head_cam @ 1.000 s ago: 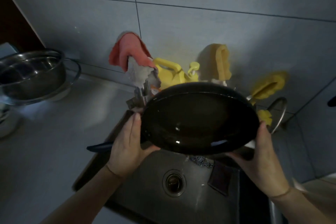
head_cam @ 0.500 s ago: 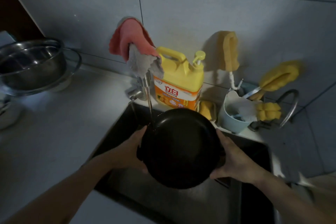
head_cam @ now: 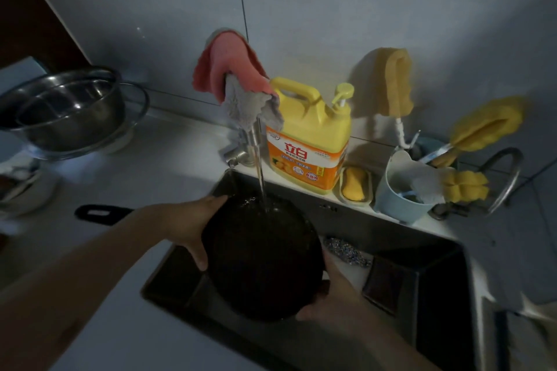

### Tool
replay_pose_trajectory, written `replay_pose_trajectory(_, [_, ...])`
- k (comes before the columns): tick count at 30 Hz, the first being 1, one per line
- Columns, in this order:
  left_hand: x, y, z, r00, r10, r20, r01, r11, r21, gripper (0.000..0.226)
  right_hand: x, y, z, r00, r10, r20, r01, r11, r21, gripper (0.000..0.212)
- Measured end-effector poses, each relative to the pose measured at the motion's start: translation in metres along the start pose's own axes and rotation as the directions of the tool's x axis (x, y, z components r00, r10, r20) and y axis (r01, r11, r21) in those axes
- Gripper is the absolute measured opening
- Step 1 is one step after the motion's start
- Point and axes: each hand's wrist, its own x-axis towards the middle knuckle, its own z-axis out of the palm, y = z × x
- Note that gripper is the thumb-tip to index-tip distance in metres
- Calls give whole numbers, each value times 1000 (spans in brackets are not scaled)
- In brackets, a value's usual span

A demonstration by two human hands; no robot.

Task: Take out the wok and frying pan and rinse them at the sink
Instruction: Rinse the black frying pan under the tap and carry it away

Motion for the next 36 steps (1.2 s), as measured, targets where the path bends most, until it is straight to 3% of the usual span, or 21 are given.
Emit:
replay_pose_trajectory(2, [0, 6, -3, 998, 15, -55, -12, 999, 49, 144, 2, 5, 7, 995, -16, -100, 16, 1000, 0, 145])
replay_pose_trajectory(5, [0, 13, 8, 961, 76, -266, -56, 995, 80, 146, 5, 3, -3, 966, -61, -250, 34, 993, -110, 154])
replay_pose_trajectory(9, [9, 14, 35, 913, 53, -405, -95, 992, -86, 144, 1, -13, -49, 944, -237, -228, 147, 924, -352, 152])
replay_pose_trajectory(13, [14, 26, 55, 948, 75, -309, -187, 916, -353, 140, -10, -54, -97, 964, -260, -45, 211, 861, -463, 145])
replay_pose_trajectory(16, [21, 30, 63, 986, 56, -160, -126, 875, -467, 129, -12, -70, -116, 975, -216, 42, 210, 857, -471, 131])
replay_pose_trajectory(18, [26, 25, 65, 993, 68, -91, -102, 888, -448, 124, -13, -71, -118, 985, -147, 90, 172, 876, -450, 123])
replay_pose_trajectory(21, [24, 12, 58, 997, 18, -69, -43, 924, -379, 132, -16, -58, -108, 991, -15, 135, 59, 944, -324, 112])
replay_pose_trajectory(25, [19, -6, 41, 999, 5, -49, -18, 966, -258, 143, -12, -32, -70, 994, 28, 103, -12, 988, -155, 115])
replay_pose_trajectory(30, [13, -16, 21, 998, -8, -56, 4, 997, -74, 151, -4, -13, -19, 1000, -21, -7, 20, 995, -93, 139])
replay_pose_trajectory(32, [11, -11, 15, 997, 30, -73, -33, 998, -46, 153, -4, -18, -16, 995, -61, -80, 53, 993, -101, 136])
replay_pose_trajectory(36, [7, 9, 29, 964, 55, -262, -78, 994, -78, 145, -4, -21, -35, 969, -176, -173, 126, 956, -266, 144])
